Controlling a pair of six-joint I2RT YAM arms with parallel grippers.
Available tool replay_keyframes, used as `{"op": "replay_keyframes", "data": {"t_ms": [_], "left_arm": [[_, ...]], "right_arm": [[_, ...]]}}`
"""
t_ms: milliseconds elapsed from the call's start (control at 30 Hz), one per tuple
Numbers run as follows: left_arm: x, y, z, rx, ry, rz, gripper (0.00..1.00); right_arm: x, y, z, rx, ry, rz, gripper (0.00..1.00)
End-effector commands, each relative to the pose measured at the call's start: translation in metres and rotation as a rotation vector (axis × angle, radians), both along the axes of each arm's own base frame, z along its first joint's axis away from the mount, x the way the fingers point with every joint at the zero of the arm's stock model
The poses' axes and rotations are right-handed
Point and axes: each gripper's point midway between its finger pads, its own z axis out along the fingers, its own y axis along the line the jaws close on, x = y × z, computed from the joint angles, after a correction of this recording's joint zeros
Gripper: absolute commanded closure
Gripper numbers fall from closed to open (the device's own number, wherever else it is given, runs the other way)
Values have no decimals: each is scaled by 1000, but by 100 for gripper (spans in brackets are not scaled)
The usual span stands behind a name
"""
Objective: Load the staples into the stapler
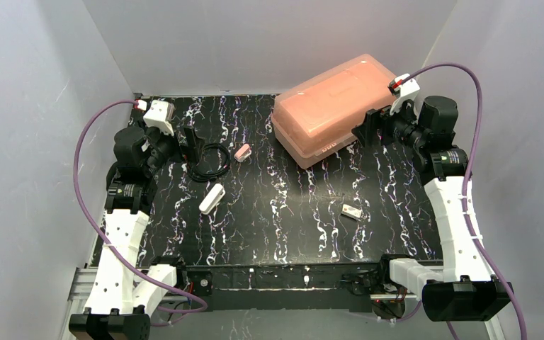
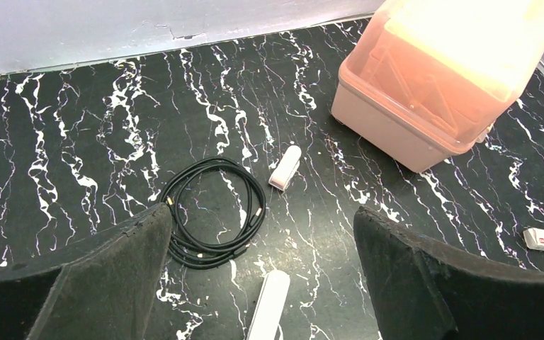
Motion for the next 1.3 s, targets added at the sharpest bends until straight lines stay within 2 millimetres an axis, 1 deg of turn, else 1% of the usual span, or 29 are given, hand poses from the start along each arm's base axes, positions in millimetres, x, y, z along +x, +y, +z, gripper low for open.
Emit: {"op": "replay_keyframes", "data": {"t_ms": [0, 267, 367, 433, 500, 567, 667, 833, 1000, 1033, 1100, 1167, 1267], "left_arm": [[-2, -2, 3, 7, -19, -21, 2], [-3, -3, 5, -12, -13, -18, 2], [-5, -4, 5, -21, -13, -19, 2], [-6, -6, 4, -20, -11, -29, 1], [-8, -9, -4, 16, -6, -70, 1], [-13, -15, -18, 68, 10, -143, 2], [-27, -28, -43, 119, 56, -282, 2], [-41, -34, -77, 144, 138, -372, 1], [-49, -35, -102, 170, 179, -414, 2], [-50, -35, -106, 181, 179, -425, 1], [-52, -35, -114, 196, 187, -445, 2], [-55, -34, -122, 211, 199, -459, 2], [-56, -34, -130, 223, 214, -470, 2]], "right_arm": [[0, 0, 21, 7, -73, 7, 1], [-1, -1, 21, 4, -72, 2, 1], [-3, -1, 24, -7, -84, 9, 1], [-6, 0, 26, -31, -98, 31, 1], [-10, 2, 22, -55, -95, 61, 1], [-12, 5, 9, -80, -76, 97, 1], [-15, 12, -17, -126, -42, 142, 1], [-17, 26, -61, -221, 17, 190, 2], [-21, 51, -103, -262, 71, 262, 4], [-21, 55, -115, -275, 87, 269, 5], [-21, 62, -133, -299, 106, 278, 6], [-19, 67, -148, -319, 119, 281, 7], [-11, 73, -166, -343, 138, 276, 8]]}}
